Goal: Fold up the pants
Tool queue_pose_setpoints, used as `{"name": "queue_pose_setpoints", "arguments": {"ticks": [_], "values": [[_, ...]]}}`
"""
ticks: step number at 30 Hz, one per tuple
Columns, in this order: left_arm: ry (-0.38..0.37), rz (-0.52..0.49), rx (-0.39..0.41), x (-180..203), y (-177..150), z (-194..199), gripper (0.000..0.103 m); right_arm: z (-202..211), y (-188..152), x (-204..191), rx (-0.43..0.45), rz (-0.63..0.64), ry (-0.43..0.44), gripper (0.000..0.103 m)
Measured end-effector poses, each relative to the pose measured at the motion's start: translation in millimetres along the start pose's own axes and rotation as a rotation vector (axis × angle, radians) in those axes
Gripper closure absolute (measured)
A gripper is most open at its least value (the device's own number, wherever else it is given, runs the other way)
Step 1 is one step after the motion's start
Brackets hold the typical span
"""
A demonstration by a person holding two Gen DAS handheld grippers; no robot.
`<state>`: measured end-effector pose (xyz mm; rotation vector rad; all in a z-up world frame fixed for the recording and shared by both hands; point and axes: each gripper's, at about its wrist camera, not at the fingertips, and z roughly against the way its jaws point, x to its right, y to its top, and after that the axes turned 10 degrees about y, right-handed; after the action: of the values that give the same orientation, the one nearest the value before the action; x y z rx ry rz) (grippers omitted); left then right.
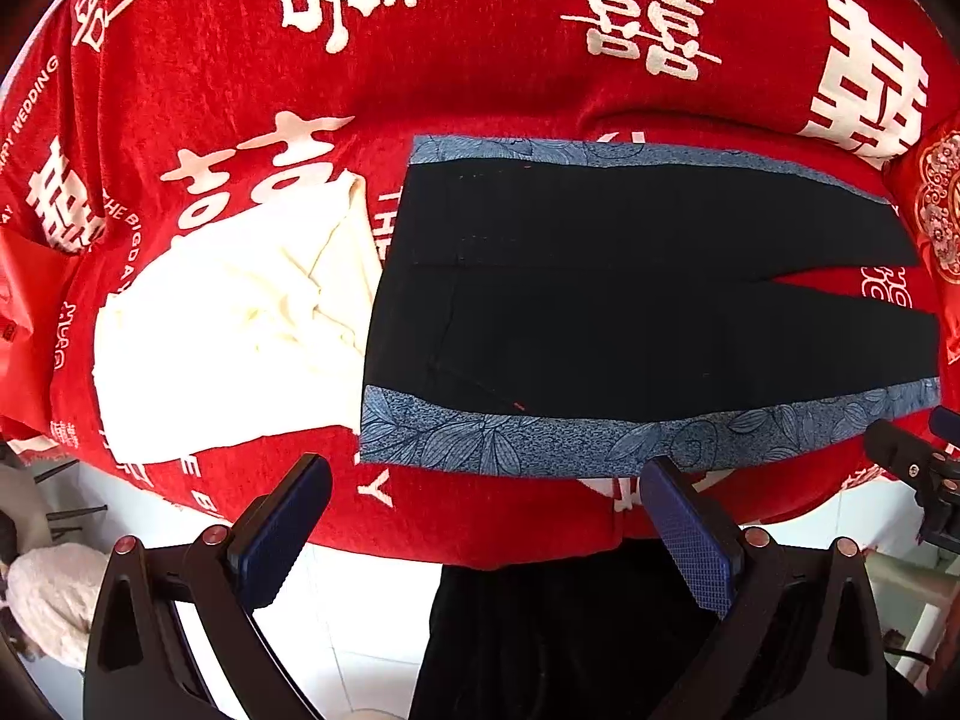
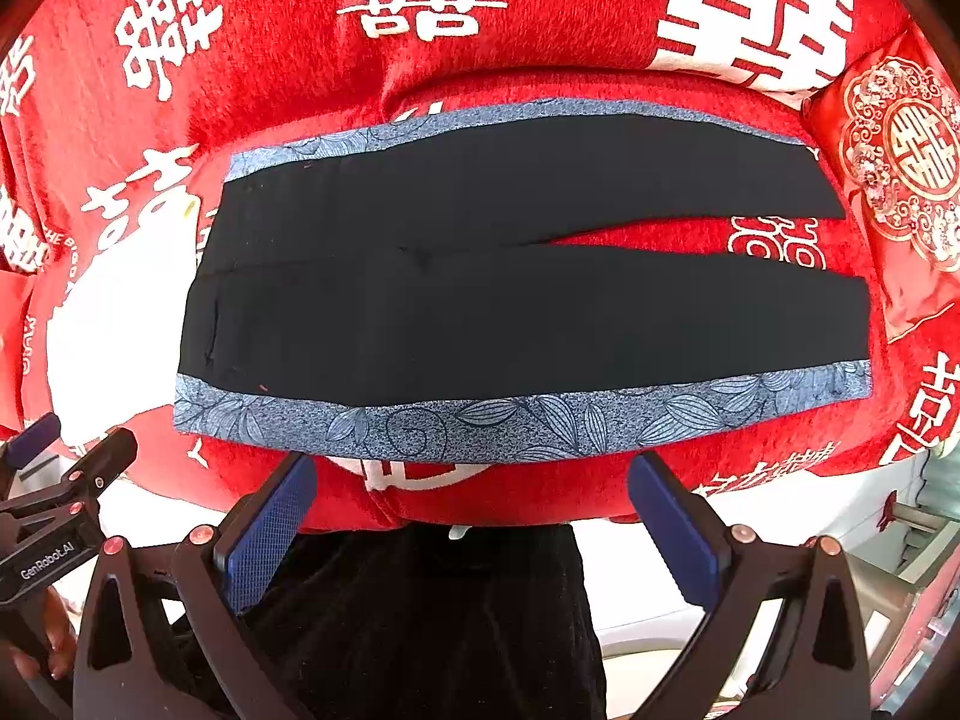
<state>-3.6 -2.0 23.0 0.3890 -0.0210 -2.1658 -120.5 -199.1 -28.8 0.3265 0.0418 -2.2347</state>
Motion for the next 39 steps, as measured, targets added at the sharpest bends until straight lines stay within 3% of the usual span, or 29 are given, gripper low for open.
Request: {"name": "queue_pose_setpoints", "arguments": {"ticks": [26,39], "values": [[0.039,0.005,0.026,10.8,4.2,10.9,0.000,5.4,5.2,6.3,0.018,0.018,0.006,0.000],[0.055,0.023,0.030,33.8,-3.9,27.7,0.000,17.9,6.5,33.2,0.029,0.043,0.024,0.000]]}}
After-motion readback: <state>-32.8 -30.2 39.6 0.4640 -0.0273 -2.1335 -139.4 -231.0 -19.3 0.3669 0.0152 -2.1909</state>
